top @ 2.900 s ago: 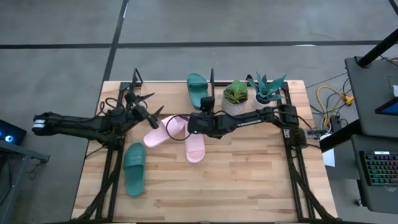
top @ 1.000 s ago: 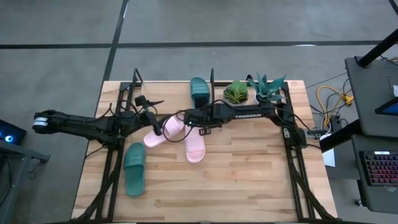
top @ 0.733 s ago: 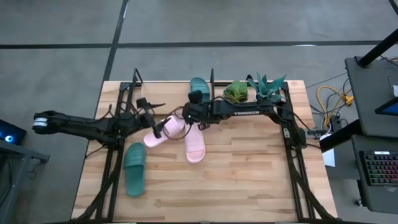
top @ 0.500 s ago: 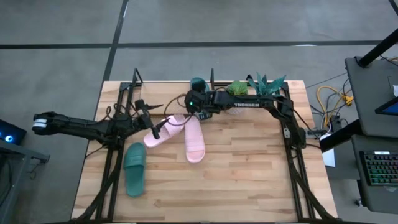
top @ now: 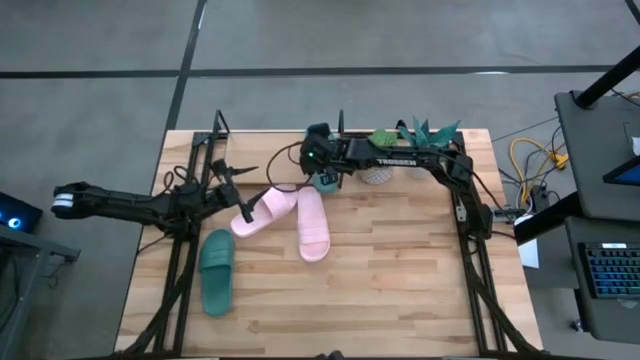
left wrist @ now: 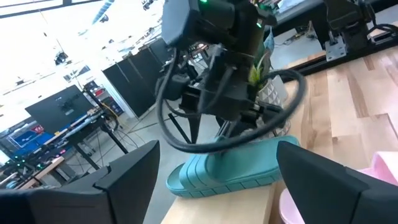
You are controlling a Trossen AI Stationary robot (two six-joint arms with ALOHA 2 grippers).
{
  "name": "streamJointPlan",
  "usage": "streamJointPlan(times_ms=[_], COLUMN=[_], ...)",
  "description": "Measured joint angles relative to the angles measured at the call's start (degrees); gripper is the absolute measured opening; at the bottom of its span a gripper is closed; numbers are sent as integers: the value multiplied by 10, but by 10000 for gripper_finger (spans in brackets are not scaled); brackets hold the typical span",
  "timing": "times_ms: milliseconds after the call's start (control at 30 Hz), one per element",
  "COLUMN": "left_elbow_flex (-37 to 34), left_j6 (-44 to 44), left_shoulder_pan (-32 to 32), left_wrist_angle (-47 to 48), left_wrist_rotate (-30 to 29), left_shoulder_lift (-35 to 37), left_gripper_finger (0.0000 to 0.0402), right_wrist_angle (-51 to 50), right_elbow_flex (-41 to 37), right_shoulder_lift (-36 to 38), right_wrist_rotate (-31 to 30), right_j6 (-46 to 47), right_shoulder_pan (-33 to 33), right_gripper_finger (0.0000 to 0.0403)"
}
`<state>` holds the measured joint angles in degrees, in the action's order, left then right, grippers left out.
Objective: Pick and place slides into the shelf
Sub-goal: Put the right green slide into the shelf
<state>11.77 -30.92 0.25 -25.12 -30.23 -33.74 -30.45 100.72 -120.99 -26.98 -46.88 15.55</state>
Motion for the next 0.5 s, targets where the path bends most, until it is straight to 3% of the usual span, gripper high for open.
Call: streamJointPlan(times_ms=[367,500], left_elbow_flex=[0,0], left_j6=[1,1], left_shoulder_pan=[0,0], left_wrist_angle=[-1,0], left_wrist_rotate=[0,1], left_shoulder_lift=[-3,-4], left_gripper_finger=[306,306], right_wrist_angle=[59,70], right_elbow_flex=[-39,-45], right_shoulder_lift=[0,0], right_wrist_rotate=[-2,-45], right_j6=[-38,-40], right_shoulder_pan=[17,21], right_gripper_finger=[210,210])
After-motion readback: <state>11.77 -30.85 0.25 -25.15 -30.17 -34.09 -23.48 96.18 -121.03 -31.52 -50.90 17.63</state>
